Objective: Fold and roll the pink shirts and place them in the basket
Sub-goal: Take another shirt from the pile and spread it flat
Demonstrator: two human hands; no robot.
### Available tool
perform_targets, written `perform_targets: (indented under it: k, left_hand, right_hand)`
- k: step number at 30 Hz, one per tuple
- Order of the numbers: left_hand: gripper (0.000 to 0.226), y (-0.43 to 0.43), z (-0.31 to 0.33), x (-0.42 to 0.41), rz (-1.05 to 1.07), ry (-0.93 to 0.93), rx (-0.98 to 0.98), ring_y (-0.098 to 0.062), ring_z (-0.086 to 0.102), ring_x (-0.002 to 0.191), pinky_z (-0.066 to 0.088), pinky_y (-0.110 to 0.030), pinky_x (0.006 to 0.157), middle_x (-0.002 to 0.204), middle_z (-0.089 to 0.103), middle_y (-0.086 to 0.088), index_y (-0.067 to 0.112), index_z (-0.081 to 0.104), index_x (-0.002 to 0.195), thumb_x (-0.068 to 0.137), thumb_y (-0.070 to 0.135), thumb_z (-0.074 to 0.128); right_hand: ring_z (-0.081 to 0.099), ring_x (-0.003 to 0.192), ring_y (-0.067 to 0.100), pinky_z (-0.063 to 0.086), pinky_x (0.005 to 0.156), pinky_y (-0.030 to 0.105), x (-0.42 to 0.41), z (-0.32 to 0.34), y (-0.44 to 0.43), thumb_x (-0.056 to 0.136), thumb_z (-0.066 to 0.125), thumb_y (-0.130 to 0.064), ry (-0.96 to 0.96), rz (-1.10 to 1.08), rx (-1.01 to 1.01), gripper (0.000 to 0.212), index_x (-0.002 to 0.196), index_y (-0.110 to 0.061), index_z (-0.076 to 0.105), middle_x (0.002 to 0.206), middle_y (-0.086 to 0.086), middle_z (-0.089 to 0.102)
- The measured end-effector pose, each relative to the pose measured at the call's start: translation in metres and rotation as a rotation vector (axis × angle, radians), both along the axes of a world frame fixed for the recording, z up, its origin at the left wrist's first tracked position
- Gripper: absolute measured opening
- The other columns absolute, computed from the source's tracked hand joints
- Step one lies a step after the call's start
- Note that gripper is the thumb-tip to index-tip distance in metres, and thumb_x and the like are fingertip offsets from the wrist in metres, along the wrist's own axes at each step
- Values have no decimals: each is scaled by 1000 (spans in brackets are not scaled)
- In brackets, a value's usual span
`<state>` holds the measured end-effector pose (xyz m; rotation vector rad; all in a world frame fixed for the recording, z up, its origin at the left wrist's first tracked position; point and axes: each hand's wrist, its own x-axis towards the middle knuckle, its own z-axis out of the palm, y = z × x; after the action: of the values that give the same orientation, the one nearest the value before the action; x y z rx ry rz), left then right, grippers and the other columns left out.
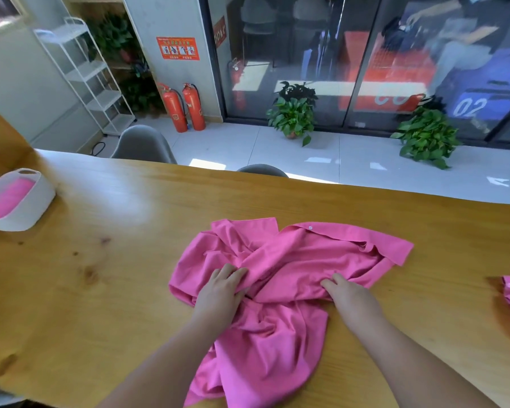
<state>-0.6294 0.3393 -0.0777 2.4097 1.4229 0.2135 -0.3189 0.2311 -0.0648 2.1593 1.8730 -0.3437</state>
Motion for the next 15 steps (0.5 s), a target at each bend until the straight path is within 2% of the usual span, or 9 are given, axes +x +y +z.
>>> perform_targets:
  k: [2, 6, 9, 11, 13, 15]
  left_hand:
    - [44, 16, 7, 3, 8, -51, 5, -20, 56, 113, 56, -43, 91, 122, 60, 10, 26, 66, 139, 104, 49, 54]
    - [51, 47, 23, 12, 10, -77, 51, -18, 63, 109, 59, -43, 83, 121, 61, 12, 27, 67, 136, 107, 57, 38]
    - [61, 70, 35, 19, -52, -29, 94, -20, 65, 107, 59, -44, 81, 122, 62, 9, 27, 68, 135, 105, 62, 29]
    - [58, 91, 45, 22, -115, 30, 131, -22, 63, 109, 58, -46, 84, 124, 61, 6, 26, 66, 135, 106, 61, 30]
    - [50, 120, 58, 22, -150, 90, 191, -26, 60, 108, 57, -47, 84, 124, 57, 4, 25, 62, 138, 107, 56, 37]
    - [45, 157, 77, 21, -133, 164, 277, -28, 57, 107, 56, -47, 83, 126, 56, 2, 24, 57, 144, 106, 45, 47]
  right_hand:
    - [71, 101, 25, 55, 79, 41, 3, 3, 2, 99, 51, -14, 0, -25, 12, 54, 148, -34, 43, 132, -3, 53]
    - [71, 94, 18, 56, 71, 38, 12, -3, 5, 91, 69, -20, -55, -21, 13, 69, 152, -35, 41, 128, -7, 56]
    - [75, 96, 19, 58, 74, 38, 13, -1, 6, 91, 59, -6, -133, -5, -3, 71, 155, -31, 43, 131, -6, 63]
    - [75, 100, 21, 57, 77, 38, 18, 3, 14, 93, 55, -3, -164, -20, 7, 76, 161, -31, 33, 133, -4, 63]
    - [73, 107, 22, 57, 80, 38, 33, 14, 32, 94, 54, -1, -177, -81, 17, 83, 165, -28, 21, 146, 1, 55]
    - [72, 109, 23, 58, 82, 39, 57, 35, 53, 95, 52, -1, -196, -166, 53, 82, 165, -28, 19, 154, 2, 49]
